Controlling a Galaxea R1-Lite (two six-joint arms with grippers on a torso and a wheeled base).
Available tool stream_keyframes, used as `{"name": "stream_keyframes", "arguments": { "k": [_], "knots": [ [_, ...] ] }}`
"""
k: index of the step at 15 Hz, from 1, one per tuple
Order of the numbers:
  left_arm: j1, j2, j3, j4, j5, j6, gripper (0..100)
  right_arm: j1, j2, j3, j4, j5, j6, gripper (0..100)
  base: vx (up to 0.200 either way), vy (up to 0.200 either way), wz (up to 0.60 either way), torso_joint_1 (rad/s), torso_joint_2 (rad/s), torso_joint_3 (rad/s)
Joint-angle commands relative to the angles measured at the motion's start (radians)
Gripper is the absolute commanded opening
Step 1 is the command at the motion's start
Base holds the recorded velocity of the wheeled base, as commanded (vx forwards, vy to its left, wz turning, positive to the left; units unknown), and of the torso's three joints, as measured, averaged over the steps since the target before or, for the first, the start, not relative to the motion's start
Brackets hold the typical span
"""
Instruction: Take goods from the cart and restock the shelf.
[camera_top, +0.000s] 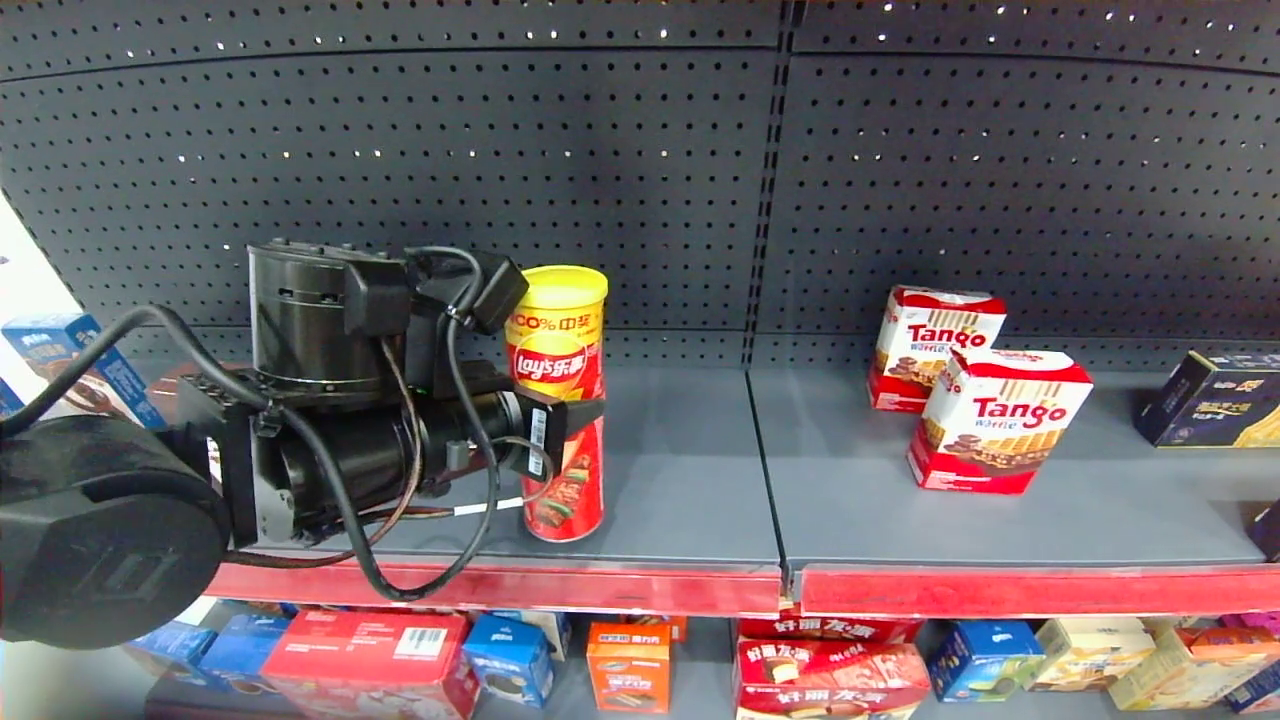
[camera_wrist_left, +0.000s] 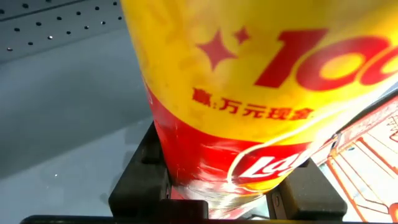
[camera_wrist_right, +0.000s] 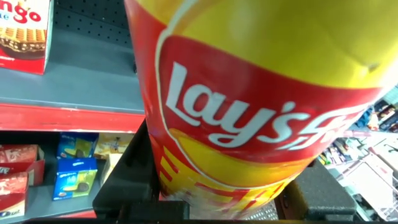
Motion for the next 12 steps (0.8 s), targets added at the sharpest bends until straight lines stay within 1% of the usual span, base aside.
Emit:
{"name": "stream_keyframes", "arguments": {
  "k": [1, 3, 4, 6, 10, 12],
  "knots": [
    [0.007, 0.037, -0.029, -0.001, 0.0, -0.001, 0, 0.002, -0.002, 0.001, 0.0, 0.0, 0.0, 0, 0.0, 0.0, 0.0, 0.0, 0.0, 0.0],
    [0.0, 0.071, -0.074, -0.001, 0.0, -0.001, 0, 0.005, -0.002, 0.003, 0.001, 0.0, 0.0, 0, 0.0, 0.0, 0.0, 0.0, 0.0, 0.0],
    [0.0, 0.071, -0.074, -0.001, 0.0, -0.001, 0, 0.005, -0.002, 0.003, 0.001, 0.0, 0.0, 0, 0.0, 0.0, 0.0, 0.0, 0.0, 0.0],
    [-0.018, 0.108, -0.086, -0.001, 0.0, -0.001, 0, 0.025, 0.001, 0.0, 0.014, -0.002, 0.0, 0, 0.0, 0.0, 0.0, 0.0, 0.0, 0.0],
    [-0.035, 0.145, -0.117, -0.003, 0.004, -0.004, 0, 0.028, 0.002, 0.0, 0.014, -0.002, 0.0, 0, 0.0, 0.0, 0.0, 0.0, 0.0, 0.0],
    [-0.035, 0.154, -0.132, -0.004, 0.005, -0.006, 0, 0.034, 0.007, -0.005, 0.014, -0.002, 0.0, 0, 0.0, 0.0, 0.0, 0.0, 0.0, 0.0]
  ]
}}
